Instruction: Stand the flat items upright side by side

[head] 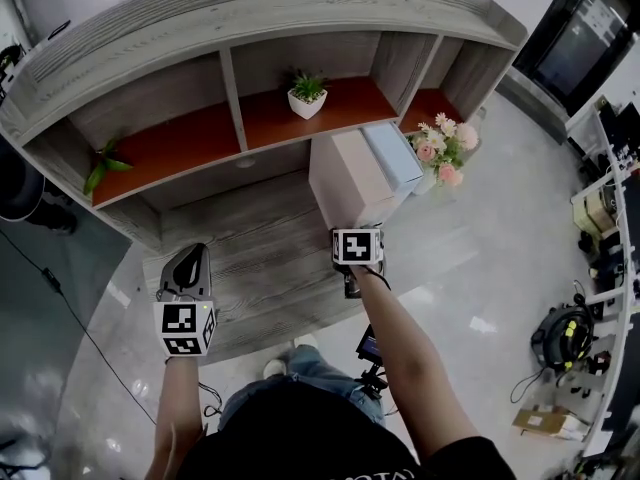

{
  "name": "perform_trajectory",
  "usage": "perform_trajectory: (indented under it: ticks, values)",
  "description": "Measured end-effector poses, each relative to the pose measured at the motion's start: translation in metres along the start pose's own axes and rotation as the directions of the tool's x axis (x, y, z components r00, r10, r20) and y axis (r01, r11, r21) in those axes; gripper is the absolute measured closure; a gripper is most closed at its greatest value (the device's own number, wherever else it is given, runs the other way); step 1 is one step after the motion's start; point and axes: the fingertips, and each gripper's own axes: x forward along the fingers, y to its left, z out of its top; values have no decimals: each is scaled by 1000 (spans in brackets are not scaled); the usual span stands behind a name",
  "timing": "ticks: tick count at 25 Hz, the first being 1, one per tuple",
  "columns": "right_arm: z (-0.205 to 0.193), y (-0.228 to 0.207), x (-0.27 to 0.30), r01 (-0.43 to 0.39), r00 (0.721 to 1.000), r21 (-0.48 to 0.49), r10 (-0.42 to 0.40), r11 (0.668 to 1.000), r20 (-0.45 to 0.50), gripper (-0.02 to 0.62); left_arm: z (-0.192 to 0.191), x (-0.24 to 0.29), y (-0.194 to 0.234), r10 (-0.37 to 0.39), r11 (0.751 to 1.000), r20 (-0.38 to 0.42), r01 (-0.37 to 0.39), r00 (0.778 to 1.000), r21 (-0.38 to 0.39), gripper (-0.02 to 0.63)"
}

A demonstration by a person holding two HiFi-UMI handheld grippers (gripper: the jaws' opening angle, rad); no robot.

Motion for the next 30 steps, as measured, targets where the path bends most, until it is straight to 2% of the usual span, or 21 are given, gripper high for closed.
perform_trajectory:
  ticks: [3,13,21,22,24,30]
  values:
    - [-3,1,-10,-5,1000,-6,6,1000,10,238,0,3,-5,-19,1000,2,19,1000,-1,595]
    - [-6,3,-56,-43,992,-7,44,999,115,238,2,4,-34,-110,994,20,109,994,19,595]
    - [16,12,-105,-62,966,-11,63,998,251,247,7,-6,-43,-135,991,42,134,990,31,595]
    - [19,13,-110,-56,963,-19,59,998,264,273,7,-7,-44,-138,990,45,137,989,33,595]
    - [25,14,-117,-40,958,-32,47,999,284,408,8,-11,-49,-146,989,48,144,988,39,595]
    - [33,15,-117,-51,955,-9,51,999,292,472,9,-23,-49,-132,991,54,130,990,44,595]
